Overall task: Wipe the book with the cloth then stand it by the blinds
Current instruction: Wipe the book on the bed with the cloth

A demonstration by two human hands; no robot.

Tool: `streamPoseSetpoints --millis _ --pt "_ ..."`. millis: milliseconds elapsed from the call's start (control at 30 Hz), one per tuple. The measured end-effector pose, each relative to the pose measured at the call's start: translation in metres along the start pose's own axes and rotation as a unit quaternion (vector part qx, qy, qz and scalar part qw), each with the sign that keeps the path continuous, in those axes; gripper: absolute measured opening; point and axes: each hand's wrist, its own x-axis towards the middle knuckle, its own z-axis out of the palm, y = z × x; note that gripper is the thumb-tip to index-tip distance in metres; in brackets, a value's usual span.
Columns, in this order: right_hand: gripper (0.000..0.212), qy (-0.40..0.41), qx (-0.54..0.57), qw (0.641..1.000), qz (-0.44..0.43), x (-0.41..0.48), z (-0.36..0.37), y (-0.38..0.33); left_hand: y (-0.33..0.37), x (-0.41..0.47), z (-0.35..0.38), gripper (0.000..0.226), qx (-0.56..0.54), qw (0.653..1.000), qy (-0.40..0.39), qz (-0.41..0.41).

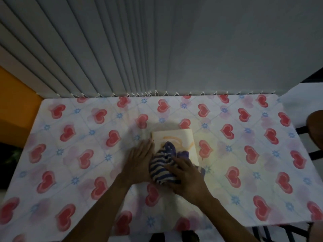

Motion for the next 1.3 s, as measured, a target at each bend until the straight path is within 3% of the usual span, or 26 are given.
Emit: streamPoseSetpoints --millis 67,200,433,600,700,833,900,1033,1200,1300 --pt "0.052 -0.002 -0.036 0.999 -0.014 -0.003 0.022 0.0 0.002 0.001 0.004 0.119 -0.012 1.0 0.021 -0.004" --pt "0.056 0.003 -0.085 0.996 0.009 0.003 0.051 0.002 0.002 0.007 0.009 0.117 -0.023 0.999 0.015 -0.019" --pt "0.061 0.019 -0.132 0.991 0.028 0.062 0.044 0.024 0.0 0.009 0.012 0.153 -0.009 0.999 -0.026 -0.027" --pt "0.058 0.043 -0.112 0.983 0.14 0.113 0.027 0.025 -0.003 0.011 0.011 0.159 0.002 0.999 -0.039 -0.036" --pt "0.059 0.071 -0.082 0.991 0.083 0.076 0.05 0.016 -0.002 0.01 0.013 0.152 -0.013 0.999 -0.029 -0.03" --pt "0.059 0.01 -0.114 0.993 -0.001 0.015 0.059 0.031 -0.003 0.011 0.011 0.146 -0.018 0.999 -0.018 -0.023" --pt "0.057 0.023 -0.128 0.991 0.022 0.033 0.047 0.039 -0.002 0.01 0.012 0.151 0.008 0.999 -0.033 -0.03" --pt "0.06 0.079 -0.077 0.982 0.153 0.088 0.033 0.021 -0.003 0.013 0.011 0.157 0.014 0.998 -0.048 -0.043" --pt "0.056 0.041 -0.08 0.995 0.041 0.018 0.054 0.006 -0.002 0.013 0.011 0.151 -0.005 0.999 -0.043 -0.033" --pt "0.054 0.021 -0.1 0.994 0.043 0.003 0.042 0.035 -0.001 0.014 0.009 0.158 0.002 0.998 -0.052 -0.033"
